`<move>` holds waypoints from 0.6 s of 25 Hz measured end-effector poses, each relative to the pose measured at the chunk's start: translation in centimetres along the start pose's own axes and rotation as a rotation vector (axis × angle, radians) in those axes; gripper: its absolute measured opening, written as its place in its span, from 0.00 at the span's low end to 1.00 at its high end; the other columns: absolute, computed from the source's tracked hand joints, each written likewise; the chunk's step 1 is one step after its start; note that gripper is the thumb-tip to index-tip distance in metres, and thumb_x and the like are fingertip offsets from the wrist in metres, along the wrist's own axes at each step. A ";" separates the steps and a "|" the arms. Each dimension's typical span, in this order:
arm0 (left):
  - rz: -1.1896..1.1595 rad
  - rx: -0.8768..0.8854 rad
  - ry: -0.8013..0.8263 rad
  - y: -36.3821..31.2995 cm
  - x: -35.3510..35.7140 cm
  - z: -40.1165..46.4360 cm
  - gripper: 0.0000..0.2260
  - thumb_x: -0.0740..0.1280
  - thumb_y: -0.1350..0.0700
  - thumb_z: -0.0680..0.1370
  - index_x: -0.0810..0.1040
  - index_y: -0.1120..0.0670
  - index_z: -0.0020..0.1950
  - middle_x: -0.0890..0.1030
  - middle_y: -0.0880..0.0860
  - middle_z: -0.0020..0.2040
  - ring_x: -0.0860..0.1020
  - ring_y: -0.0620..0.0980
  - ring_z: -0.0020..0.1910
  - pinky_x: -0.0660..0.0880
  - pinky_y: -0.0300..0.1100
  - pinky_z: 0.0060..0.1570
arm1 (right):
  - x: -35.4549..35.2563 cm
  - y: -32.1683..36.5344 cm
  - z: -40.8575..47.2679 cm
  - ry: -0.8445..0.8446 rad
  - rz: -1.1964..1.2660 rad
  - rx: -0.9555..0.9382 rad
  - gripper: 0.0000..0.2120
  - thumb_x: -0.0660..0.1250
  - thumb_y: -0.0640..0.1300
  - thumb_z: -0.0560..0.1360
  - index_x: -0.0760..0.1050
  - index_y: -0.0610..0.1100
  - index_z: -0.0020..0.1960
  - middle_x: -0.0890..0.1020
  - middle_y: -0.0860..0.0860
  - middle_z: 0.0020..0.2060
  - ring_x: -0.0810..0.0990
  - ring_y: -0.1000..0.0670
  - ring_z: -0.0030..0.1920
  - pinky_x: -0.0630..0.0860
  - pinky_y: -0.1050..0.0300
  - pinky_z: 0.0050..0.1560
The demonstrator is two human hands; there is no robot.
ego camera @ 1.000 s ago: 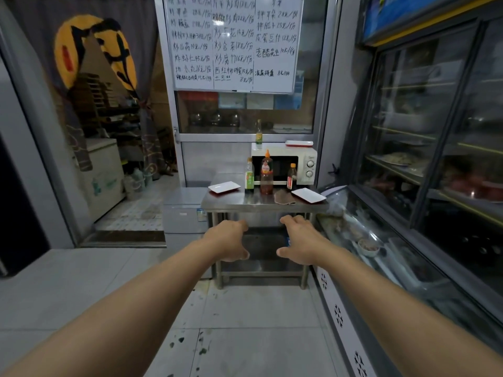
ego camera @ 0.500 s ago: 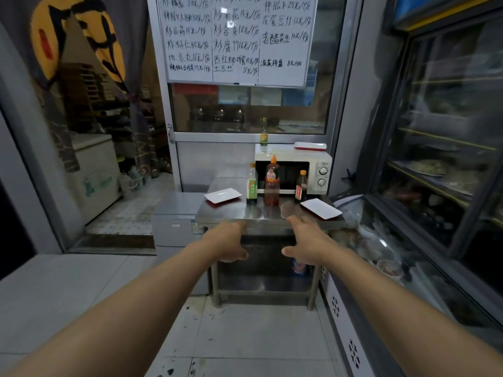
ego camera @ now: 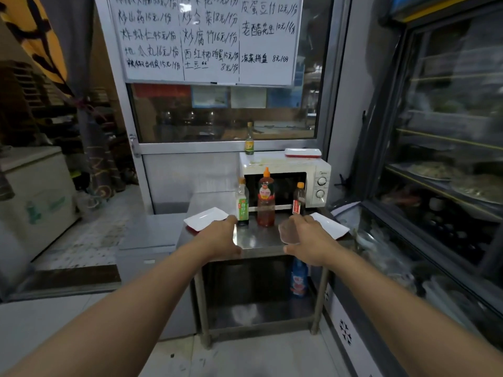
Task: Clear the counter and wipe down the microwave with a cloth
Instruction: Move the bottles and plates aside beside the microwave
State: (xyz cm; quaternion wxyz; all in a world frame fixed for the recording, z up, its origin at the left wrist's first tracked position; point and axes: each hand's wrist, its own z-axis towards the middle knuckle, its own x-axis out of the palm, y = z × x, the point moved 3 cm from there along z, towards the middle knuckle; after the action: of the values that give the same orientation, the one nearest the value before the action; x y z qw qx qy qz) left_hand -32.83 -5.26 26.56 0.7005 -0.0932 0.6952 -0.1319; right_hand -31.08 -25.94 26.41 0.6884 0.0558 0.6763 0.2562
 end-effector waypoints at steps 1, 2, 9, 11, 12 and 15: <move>0.002 0.012 0.005 0.4 -0.1 1.4 0.31 0.71 0.52 0.71 0.63 0.53 0.70 0.75 0.55 0.63 0.74 0.54 0.61 0.73 0.47 0.59 | 0.2 -0.2 1.3 0.000 0.002 0.009 0.33 0.71 0.49 0.71 0.59 0.46 0.71 0.65 0.44 0.67 0.64 0.43 0.68 0.68 0.49 0.66; 0.005 0.021 0.007 0.8 0.0 2.7 0.30 0.71 0.52 0.71 0.63 0.53 0.70 0.75 0.54 0.63 0.73 0.54 0.61 0.72 0.47 0.59 | 0.3 -0.3 2.6 -0.003 0.000 0.016 0.34 0.71 0.49 0.71 0.58 0.45 0.71 0.65 0.44 0.67 0.64 0.43 0.68 0.67 0.49 0.66; -0.016 0.017 0.035 2.1 0.7 12.6 0.31 0.71 0.52 0.72 0.62 0.54 0.71 0.76 0.55 0.62 0.75 0.54 0.59 0.73 0.47 0.57 | 1.0 -3.3 12.6 -0.033 0.006 0.012 0.32 0.69 0.51 0.71 0.60 0.45 0.70 0.66 0.43 0.67 0.66 0.42 0.67 0.68 0.50 0.64; -0.044 -0.007 0.039 2.3 1.2 15.8 0.31 0.71 0.52 0.73 0.61 0.54 0.71 0.76 0.56 0.63 0.75 0.55 0.59 0.74 0.45 0.54 | 1.4 -4.7 16.0 -0.033 0.012 0.002 0.30 0.68 0.51 0.72 0.61 0.45 0.69 0.66 0.43 0.67 0.66 0.42 0.67 0.68 0.51 0.63; -0.058 -0.022 0.041 2.4 1.5 17.6 0.31 0.71 0.53 0.73 0.61 0.53 0.71 0.75 0.56 0.63 0.75 0.55 0.59 0.74 0.45 0.53 | 1.5 -5.4 17.9 -0.026 0.013 -0.004 0.30 0.68 0.50 0.72 0.61 0.45 0.69 0.66 0.43 0.67 0.66 0.43 0.67 0.67 0.51 0.64; -0.085 -0.079 0.042 2.9 2.1 22.5 0.31 0.71 0.53 0.73 0.61 0.52 0.71 0.75 0.55 0.66 0.75 0.54 0.60 0.71 0.42 0.52 | 2.1 -7.2 23.5 0.012 0.027 -0.009 0.30 0.68 0.50 0.73 0.60 0.46 0.70 0.66 0.44 0.66 0.66 0.43 0.67 0.68 0.50 0.64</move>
State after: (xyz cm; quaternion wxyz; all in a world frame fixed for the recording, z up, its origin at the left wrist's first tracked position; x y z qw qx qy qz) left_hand -10.25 -4.34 24.06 0.6751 -0.1476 0.7099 -0.1358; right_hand -6.66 -24.91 23.31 0.6809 0.0601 0.6786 0.2689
